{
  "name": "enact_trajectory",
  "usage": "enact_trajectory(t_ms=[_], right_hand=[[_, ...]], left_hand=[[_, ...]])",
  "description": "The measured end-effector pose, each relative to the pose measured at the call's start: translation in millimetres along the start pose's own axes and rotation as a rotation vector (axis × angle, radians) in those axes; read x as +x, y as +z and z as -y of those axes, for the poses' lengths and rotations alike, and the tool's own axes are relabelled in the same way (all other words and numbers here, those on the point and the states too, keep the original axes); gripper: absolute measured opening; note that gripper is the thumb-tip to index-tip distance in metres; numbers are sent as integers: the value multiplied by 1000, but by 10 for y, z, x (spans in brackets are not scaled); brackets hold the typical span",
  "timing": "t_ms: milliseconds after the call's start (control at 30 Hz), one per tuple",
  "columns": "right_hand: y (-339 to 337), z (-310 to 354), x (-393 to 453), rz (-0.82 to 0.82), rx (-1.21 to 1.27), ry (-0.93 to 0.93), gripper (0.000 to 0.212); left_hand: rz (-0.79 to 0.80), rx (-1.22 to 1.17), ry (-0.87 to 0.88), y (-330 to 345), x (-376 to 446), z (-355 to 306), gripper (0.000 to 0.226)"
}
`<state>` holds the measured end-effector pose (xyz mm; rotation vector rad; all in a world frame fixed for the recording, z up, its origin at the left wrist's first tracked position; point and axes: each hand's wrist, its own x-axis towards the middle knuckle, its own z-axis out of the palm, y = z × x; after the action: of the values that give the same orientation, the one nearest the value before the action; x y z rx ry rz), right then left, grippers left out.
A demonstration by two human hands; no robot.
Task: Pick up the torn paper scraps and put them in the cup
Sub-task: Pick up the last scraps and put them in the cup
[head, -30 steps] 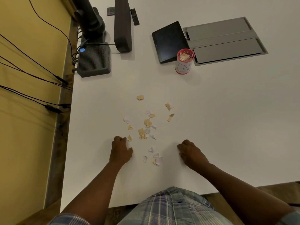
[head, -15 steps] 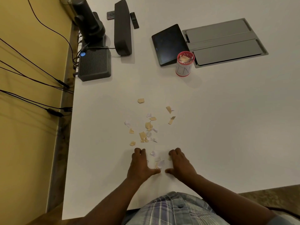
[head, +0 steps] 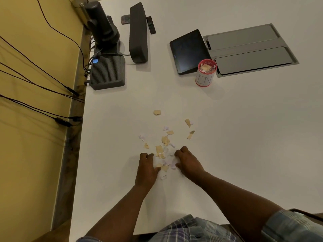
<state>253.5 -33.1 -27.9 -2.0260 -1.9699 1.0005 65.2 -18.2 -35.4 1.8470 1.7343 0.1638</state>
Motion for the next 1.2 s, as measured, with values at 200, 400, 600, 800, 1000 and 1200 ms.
enact_trajectory(t_ms=[200, 400, 600, 800, 1000, 1200], right_hand=[[-211, -184, 297, -93, -33, 108, 72], [-319, -311, 548, -49, -125, 149, 108], [-326, -133, 735, 91, -132, -88, 114], [-256, 8, 803, 186, -335, -354, 88], [-212, 36, 715, 118, -327, -488, 21], [-220, 38, 605, 108, -299, -460, 18]], left_hand=[[-52, 41, -124, -140, 161, 104, 103], [127, -12, -98, -162, 351, 9, 132], [246, 160, 91, -106, 502, -148, 123], [240, 276, 218, -32, 479, -164, 76], [123, 9, 166, -122, 332, -77, 17], [46, 197, 132, -136, 193, 58, 70]])
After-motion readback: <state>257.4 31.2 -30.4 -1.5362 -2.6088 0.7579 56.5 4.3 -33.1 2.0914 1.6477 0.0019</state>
